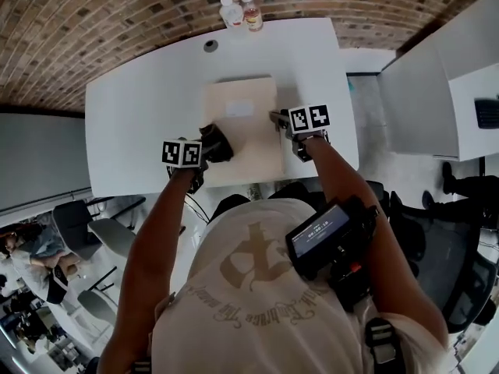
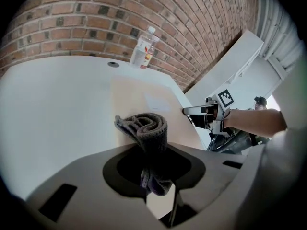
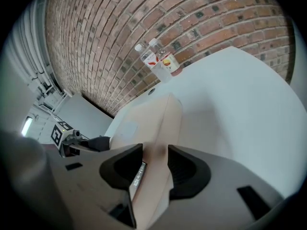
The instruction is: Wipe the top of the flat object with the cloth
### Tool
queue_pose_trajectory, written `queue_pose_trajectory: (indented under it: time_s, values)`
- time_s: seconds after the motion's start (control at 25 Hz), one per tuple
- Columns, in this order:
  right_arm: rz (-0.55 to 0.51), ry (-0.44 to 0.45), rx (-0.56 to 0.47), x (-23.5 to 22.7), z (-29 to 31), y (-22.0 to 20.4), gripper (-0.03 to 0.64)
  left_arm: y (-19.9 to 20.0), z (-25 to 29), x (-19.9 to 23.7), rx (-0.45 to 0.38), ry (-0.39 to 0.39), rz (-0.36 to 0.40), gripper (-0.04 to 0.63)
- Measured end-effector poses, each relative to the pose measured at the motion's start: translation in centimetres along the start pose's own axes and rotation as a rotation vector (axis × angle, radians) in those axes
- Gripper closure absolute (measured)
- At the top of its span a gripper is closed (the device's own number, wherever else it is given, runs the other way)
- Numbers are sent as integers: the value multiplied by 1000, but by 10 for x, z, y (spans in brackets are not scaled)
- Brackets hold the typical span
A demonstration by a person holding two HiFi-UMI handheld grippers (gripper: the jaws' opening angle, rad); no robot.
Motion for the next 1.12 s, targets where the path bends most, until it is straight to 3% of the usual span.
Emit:
queue_pose_trajectory:
  time_s: [0.28, 0.6, 0.76, 1.12]
  values:
    - [3, -16, -11, -3, -5, -4, 440, -11, -14, 19, -78, -3, -101, 488]
    - [7, -21, -17, -3, -5, -6, 440, -19, -35, 43, -76, 64, -128, 488]
    - [-1, -18, -24, 0, -1, 2, 440, -11, -41, 29, -108, -17, -144, 489]
    - [15, -9, -18, 2, 2, -3, 440, -5, 4, -66, -50, -213, -23, 488]
Point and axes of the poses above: the fingertips, and each gripper's own axes: z forward along the fingers, x to its left, y out of its top, the point moved 1 cm from there along -z, backward along the fingers, and after that the axes turned 3 degrees about z, right-handed, at the moved point
